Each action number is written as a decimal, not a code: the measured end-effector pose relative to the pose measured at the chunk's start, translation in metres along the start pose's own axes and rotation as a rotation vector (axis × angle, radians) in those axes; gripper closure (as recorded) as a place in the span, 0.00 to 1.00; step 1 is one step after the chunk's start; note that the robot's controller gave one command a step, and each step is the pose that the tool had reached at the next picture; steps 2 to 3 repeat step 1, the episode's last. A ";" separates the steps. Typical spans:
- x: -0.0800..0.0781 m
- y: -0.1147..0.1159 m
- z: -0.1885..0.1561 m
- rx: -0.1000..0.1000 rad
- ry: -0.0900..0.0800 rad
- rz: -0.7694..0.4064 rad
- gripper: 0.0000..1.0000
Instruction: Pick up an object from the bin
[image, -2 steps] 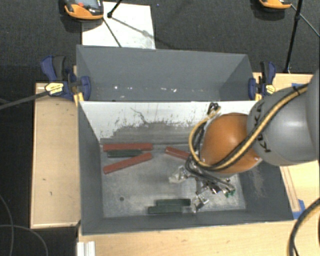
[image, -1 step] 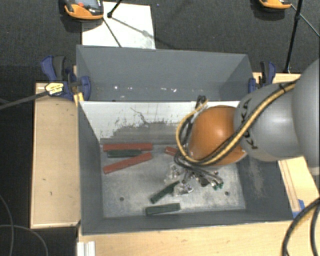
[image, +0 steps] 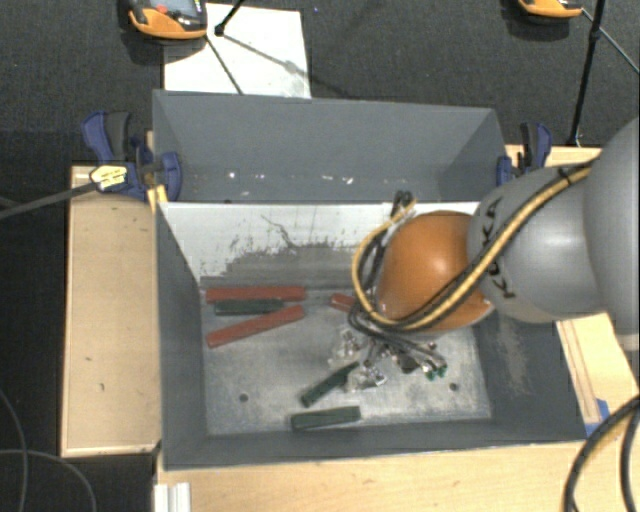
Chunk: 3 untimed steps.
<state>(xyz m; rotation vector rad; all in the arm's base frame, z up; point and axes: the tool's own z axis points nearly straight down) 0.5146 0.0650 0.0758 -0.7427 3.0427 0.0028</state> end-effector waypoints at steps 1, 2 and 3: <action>-0.014 0.009 -0.139 0.000 0.006 -0.007 1.00; -0.014 0.009 -0.139 0.000 0.006 -0.007 1.00; -0.014 0.009 -0.139 0.000 0.006 -0.007 1.00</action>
Offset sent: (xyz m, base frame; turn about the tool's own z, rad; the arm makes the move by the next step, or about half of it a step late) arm 0.0000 0.0000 0.0000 0.0000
